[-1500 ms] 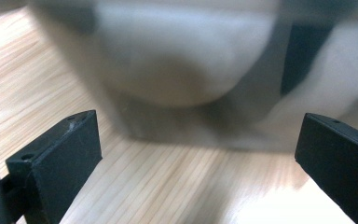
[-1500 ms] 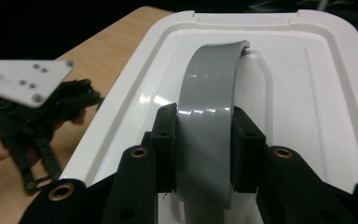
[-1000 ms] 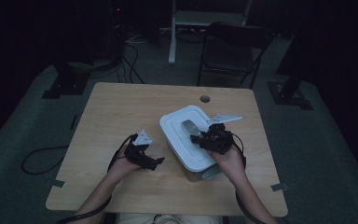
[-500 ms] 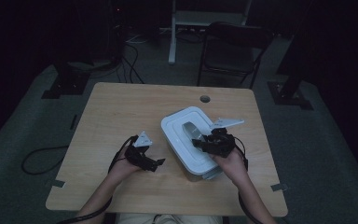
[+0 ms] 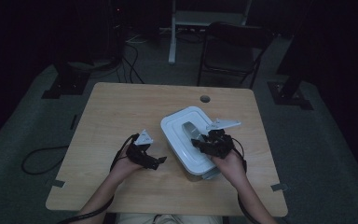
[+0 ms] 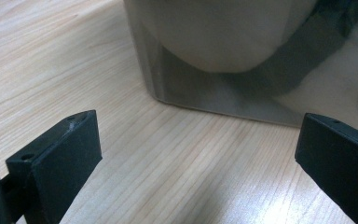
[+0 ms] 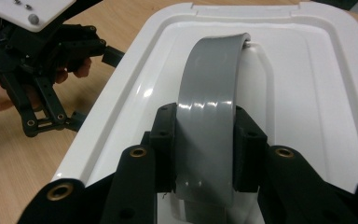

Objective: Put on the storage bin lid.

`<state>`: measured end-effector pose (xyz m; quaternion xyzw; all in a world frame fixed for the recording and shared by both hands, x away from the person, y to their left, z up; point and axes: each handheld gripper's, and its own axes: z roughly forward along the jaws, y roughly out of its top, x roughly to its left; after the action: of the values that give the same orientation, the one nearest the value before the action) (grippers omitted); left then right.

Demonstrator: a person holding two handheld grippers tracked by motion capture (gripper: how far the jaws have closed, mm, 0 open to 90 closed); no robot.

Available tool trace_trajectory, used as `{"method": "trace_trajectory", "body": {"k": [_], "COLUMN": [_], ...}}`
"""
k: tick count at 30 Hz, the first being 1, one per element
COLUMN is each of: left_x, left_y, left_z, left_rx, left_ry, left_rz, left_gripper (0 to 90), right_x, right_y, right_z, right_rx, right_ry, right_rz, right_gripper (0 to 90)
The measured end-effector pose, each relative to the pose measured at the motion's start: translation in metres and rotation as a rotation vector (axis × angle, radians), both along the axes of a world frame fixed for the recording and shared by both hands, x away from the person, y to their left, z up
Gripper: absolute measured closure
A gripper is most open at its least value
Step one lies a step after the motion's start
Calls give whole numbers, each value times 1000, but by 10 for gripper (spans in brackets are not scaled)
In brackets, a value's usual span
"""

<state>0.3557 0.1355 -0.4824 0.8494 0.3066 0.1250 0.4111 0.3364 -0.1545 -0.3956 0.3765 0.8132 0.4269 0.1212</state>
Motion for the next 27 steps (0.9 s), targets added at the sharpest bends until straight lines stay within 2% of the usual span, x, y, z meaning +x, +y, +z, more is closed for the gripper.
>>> {"method": "trace_trajectory", "body": {"k": [2, 4, 8, 13, 18, 22, 24, 26, 27], "left_x": [1, 1, 2, 3, 4, 6, 6, 6, 6], "left_y": [1, 1, 1, 0, 1, 1, 1, 1, 1], "left_z": [1, 1, 1, 1, 1, 2, 2, 3, 3], "left_rx": [-13, -11, -12, -15, -22, -27, -28, -34, -38], "left_ry": [0, -1, 2, 3, 4, 5, 5, 4, 6], "left_rz": [6, 11, 5, 14, 22, 28, 29, 33, 33], "left_gripper": [10, 10, 10, 10, 10, 10, 10, 10, 10], "right_x": [1, 2, 3, -1, 4, 11, 16, 20, 22], "right_y": [0, -2, -6, -12, -23, -37, -45, -51, -55], "right_z": [2, 4, 8, 19, 27, 30, 30, 28, 27], "right_rx": [-2, 10, 38, 94, 97, 111, 118, 112, 110], "right_ry": [0, 13, 30, 2, -20, -60, -64, -73, -77], "right_rz": [-8, -10, 12, 8, -26, -82, -111, -113, -114], "right_gripper": [640, 547, 494, 454, 332, 225, 212, 128, 134]}}
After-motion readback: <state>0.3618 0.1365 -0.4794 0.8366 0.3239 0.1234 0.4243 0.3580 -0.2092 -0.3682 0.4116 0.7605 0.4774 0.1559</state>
